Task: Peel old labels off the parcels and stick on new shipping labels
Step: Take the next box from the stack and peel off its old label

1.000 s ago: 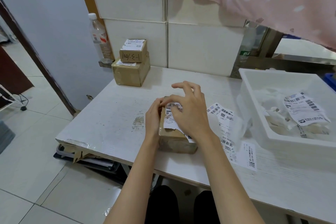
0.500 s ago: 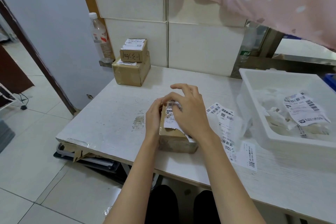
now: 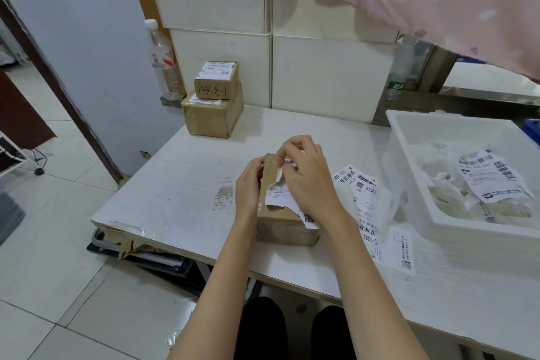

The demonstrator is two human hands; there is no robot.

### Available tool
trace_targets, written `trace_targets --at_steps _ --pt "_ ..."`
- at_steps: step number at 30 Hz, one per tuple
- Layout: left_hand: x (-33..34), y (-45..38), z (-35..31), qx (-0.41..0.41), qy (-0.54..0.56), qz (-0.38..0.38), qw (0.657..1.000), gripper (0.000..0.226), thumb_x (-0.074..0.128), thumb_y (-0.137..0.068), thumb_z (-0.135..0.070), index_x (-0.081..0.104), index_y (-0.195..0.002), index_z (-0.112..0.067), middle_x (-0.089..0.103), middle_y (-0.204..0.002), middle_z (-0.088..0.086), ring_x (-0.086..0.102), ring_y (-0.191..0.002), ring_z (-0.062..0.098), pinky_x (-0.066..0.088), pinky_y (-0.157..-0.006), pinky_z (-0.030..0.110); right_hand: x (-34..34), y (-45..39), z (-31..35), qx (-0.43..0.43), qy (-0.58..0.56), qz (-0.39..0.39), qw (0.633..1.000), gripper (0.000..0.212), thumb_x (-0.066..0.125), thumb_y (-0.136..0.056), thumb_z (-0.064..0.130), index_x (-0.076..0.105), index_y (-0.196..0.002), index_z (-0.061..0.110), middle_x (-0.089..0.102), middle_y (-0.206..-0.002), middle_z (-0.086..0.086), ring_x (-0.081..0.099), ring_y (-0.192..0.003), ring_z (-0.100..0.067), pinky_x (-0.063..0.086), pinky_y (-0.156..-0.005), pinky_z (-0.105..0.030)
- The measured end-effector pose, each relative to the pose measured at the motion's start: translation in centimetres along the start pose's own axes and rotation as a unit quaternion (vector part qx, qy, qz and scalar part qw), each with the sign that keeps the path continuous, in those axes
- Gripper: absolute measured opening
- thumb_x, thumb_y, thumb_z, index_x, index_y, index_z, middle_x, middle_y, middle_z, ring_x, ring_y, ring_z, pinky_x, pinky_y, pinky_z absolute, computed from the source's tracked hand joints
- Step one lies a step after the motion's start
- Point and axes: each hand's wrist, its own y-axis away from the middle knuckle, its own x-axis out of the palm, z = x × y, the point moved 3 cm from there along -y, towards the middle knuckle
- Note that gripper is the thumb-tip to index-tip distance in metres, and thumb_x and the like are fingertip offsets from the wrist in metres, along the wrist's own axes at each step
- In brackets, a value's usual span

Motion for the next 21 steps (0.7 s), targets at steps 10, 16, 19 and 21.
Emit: trace_targets --at_steps 10,16,19,21 --pt "0.1 0.1 0.2 0.027 -0.035 0.004 0.999 0.020 0.050 -0.100 -0.010 0.067 -0.094 -0.019 0.065 -0.087 -0.012 0.059 -0.068 -0.013 0.042 -0.057 0.004 -0.4 0.3 0.2 0.017 -0.045 0.002 0.999 0.021 0.051 -0.080 0.000 0.061 -0.075 0.019 0.049 -0.109 0.013 0.041 -0.106 -0.007 0.043 -0.095 -0.039" --pt "0.0 -0.2 0.5 -0.004 -0.006 -0.004 1.000 0.023 0.047 -0.101 -0.013 0.070 -0.102 -0.008 0.066 -0.086 -0.006 0.060 -0.065 -0.008 0.043 -0.055 0.007 -1.0 0.4 0.7 0.048 -0.162 -0.036 0.985 0.026 0.048 -0.083 0.001 0.067 -0.080 0.019 0.050 -0.105 0.015 0.047 -0.115 -0.010 0.041 -0.086 -0.021" --pt "0.0 -0.1 0.6 -0.012 0.011 -0.004 1.000 0.022 0.049 -0.100 -0.014 0.071 -0.097 -0.014 0.068 -0.080 -0.012 0.062 -0.069 -0.005 0.046 -0.060 0.011 -1.6 1.0 1.3 -0.009 -0.121 -0.080 0.989 0.034 0.046 -0.075 0.006 0.070 -0.089 0.027 0.053 -0.107 0.016 0.045 -0.114 -0.006 0.037 -0.096 -0.028" --pt "-0.1 -0.1 0.6 -0.008 0.000 -0.001 1.000 0.023 0.048 -0.101 -0.012 0.070 -0.097 -0.015 0.068 -0.082 -0.013 0.062 -0.071 -0.008 0.046 -0.062 0.009 -1.2 1.5 1.6 -0.052 -0.039 -0.074 0.995 0.032 0.048 -0.071 0.010 0.072 -0.086 0.025 0.056 -0.106 0.015 0.043 -0.109 -0.007 0.036 -0.097 -0.030"
